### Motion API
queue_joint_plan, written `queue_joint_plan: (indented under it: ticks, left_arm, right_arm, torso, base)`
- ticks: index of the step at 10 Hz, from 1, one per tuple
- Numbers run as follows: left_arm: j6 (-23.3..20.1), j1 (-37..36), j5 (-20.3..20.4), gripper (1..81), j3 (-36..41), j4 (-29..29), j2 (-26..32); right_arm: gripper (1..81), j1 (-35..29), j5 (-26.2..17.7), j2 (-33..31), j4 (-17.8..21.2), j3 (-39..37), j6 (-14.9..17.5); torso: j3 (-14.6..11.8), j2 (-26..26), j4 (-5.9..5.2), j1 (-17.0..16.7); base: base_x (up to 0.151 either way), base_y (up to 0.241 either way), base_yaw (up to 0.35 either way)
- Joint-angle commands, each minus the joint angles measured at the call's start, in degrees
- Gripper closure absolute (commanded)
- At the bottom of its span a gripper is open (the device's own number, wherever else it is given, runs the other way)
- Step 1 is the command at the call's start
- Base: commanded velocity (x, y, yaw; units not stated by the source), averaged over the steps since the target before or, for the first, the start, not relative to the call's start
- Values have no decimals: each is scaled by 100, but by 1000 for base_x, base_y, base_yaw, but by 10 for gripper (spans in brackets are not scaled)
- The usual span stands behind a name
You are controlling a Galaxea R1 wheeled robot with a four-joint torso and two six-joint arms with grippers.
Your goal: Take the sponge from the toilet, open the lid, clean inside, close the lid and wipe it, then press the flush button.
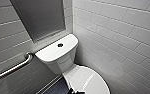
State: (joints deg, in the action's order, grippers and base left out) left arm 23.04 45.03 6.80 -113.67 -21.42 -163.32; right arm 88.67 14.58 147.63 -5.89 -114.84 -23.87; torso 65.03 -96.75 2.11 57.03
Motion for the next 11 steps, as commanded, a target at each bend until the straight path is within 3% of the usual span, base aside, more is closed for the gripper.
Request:
queue_joint_plan:
  ticks: [1, 6, 11]
  left_arm:
    - [-46, -429, 40, 10, 45, -56, -141]
    - [359, -605, 480, 10, 1170, -47, 483]
    - [394, -640, 462, 10, 1197, -20, 493]
  right_arm:
    - [811, 24, -359, -134, -106, 129, -12]
    - [811, -3, -359, -82, -106, 112, -12]
    - [811, -38, -289, -47, -97, 112, -21]
  torso:
    - [0, 0, 0, 0]
    - [2, 2, 2, 0]
    - [2, 2, 2, 2]
  base:
    - [0, 0, 0]
    - [0, 0, 0]
    - [0, 0, 0]
